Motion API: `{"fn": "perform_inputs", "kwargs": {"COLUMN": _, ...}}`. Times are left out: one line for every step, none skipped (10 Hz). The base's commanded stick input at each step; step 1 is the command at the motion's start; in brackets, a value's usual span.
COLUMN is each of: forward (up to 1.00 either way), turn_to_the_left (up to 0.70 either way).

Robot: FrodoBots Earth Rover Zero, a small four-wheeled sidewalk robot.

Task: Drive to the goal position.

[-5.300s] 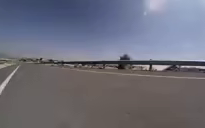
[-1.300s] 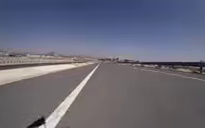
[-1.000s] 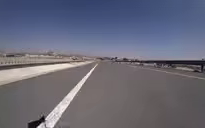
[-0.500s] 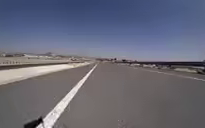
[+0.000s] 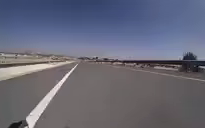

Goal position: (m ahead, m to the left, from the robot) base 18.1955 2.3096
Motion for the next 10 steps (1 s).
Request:
{"fn": "perform_inputs", "kwargs": {"forward": 0.7, "turn_to_the_left": 0.0}}
{"fn": "perform_inputs", "kwargs": {"forward": 0.7, "turn_to_the_left": 0.0}}
{"fn": "perform_inputs", "kwargs": {"forward": 0.7, "turn_to_the_left": 0.0}}
{"fn": "perform_inputs", "kwargs": {"forward": 0.7, "turn_to_the_left": 0.0}}
{"fn": "perform_inputs", "kwargs": {"forward": 0.7, "turn_to_the_left": 0.0}}
{"fn": "perform_inputs", "kwargs": {"forward": 0.7, "turn_to_the_left": 0.0}}
{"fn": "perform_inputs", "kwargs": {"forward": 0.7, "turn_to_the_left": 0.0}}
{"fn": "perform_inputs", "kwargs": {"forward": 0.7, "turn_to_the_left": 0.0}}
{"fn": "perform_inputs", "kwargs": {"forward": 0.7, "turn_to_the_left": 0.0}}
{"fn": "perform_inputs", "kwargs": {"forward": 0.7, "turn_to_the_left": 0.0}}
